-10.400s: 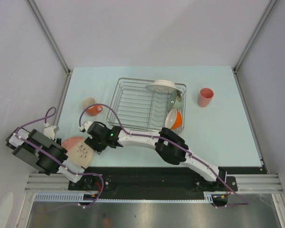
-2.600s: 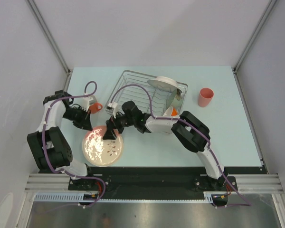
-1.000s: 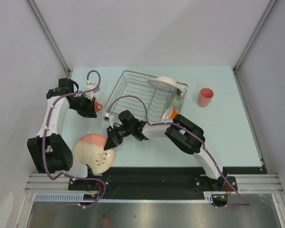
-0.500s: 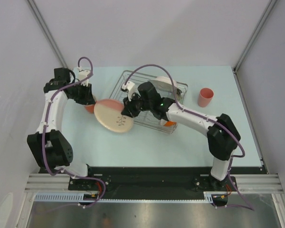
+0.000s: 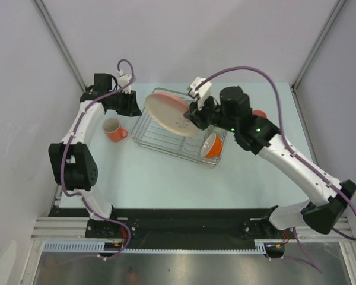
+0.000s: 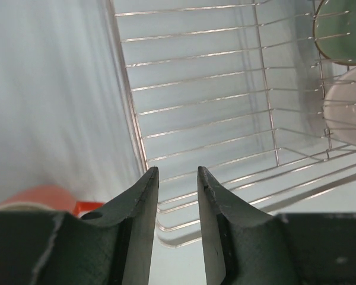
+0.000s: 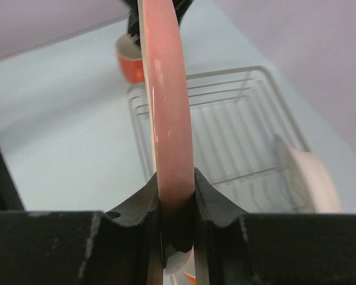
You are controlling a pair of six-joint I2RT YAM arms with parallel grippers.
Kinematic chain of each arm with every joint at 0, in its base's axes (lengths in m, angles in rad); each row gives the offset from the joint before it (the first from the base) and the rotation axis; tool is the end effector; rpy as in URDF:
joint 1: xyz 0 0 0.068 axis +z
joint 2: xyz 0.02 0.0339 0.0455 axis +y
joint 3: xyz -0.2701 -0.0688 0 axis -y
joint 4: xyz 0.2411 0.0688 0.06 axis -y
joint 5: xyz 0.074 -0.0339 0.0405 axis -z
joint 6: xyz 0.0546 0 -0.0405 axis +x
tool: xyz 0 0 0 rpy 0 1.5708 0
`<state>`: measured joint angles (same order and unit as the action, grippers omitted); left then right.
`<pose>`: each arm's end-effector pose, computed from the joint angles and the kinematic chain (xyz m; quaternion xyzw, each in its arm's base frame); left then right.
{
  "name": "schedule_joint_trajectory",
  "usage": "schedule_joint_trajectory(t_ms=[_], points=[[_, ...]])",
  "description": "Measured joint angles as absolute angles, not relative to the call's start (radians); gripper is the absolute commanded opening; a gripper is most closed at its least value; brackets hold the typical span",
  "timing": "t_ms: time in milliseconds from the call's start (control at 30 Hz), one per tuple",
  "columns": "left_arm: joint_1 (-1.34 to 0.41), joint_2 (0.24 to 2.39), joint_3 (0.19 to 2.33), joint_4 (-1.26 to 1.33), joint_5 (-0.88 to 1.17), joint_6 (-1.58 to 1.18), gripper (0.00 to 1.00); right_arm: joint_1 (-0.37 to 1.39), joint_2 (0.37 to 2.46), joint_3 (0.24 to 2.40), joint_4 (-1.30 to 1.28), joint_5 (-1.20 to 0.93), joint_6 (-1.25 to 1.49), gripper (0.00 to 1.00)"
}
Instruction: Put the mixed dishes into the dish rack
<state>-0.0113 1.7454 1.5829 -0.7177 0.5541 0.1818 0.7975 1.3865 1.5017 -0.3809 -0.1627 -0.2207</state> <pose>0.3909 -0.0331 0.3069 0.1794 0.8920 -0.2287 0.3463 0.2217 0.2398 0.4328 -0.4291 0.6674 0.2340 0.5618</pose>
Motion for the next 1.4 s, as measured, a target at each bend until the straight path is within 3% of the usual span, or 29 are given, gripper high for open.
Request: schedule_joint_trajectory(t_ms=[300,933,967,1100,1400], points=[[-0.075,1.802,1.543,-0.595,0.439,0.112,0.36,0.640,1.271,1.511,-0.416,-0.113,-0.263,0.00],[-0.130,1.860,1.470,-0.502,0.230,0.072,0.41,0.536,1.271,1.492,-0.505,-0.163,-0.264,0.00],[-0.131,1.861,1.461,-0.502,0.226,0.072,0.40,0.529,1.271,1.492,-0.505,-0.166,-0.264,0.00],[-0.135,1.861,1.427,-0.506,0.200,0.096,0.09,0.497,1.271,1.492,-0.505,-0.166,-0.265,0.00],[-0.131,1.804,1.353,-0.498,0.219,0.105,0.08,0.495,1.330,1.492,-0.517,-0.126,-0.327,0.00]])
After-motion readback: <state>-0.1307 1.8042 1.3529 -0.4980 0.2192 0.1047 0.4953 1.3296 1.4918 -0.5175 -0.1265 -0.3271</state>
